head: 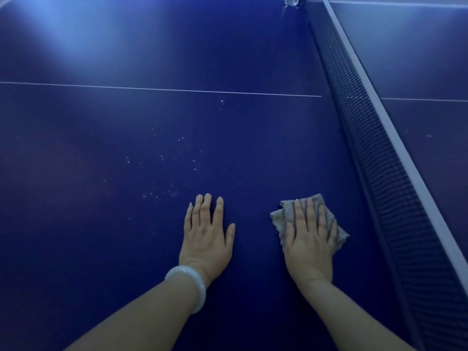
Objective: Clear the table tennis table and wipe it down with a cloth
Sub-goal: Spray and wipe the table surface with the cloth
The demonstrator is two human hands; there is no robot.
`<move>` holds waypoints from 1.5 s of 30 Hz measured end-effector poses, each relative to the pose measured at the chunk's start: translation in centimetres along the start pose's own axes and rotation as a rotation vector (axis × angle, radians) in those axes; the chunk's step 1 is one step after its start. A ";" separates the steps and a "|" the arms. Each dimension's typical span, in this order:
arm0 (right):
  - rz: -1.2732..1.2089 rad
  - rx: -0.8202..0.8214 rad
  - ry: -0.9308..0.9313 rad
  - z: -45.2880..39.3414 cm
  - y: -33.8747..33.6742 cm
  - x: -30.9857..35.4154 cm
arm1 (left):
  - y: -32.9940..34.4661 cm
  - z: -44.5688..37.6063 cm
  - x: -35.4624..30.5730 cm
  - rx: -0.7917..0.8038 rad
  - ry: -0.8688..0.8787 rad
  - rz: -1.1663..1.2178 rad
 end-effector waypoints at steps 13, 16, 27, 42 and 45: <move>-0.008 -0.017 -0.007 0.0 0.5 0.0 | -2.9 9.7 14.2 -0.126 -0.125 0.144; -0.002 0.002 0.013 0.1 0.3 0.2 | -2.5 10.2 17.1 -0.072 -0.249 0.097; 0.089 0.122 -0.642 6.3 2.8 15.5 | -1.7 10.1 17.1 -0.079 -0.265 -0.013; 0.128 0.034 -0.338 9.0 3.8 16.8 | -1.5 10.1 17.0 -0.047 -0.275 -0.025; 0.175 0.144 -0.487 4.6 2.8 17.1 | -1.5 10.1 17.1 -0.042 -0.274 -0.035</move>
Point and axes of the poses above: each hand's wrist, its own z-axis away from the middle knuckle, its own y-axis out of the palm, x = y × z, the point moved 5 cm from there along -z, towards the middle knuckle, and after that the axes turned 5 degrees about x, right-handed, at the moved point
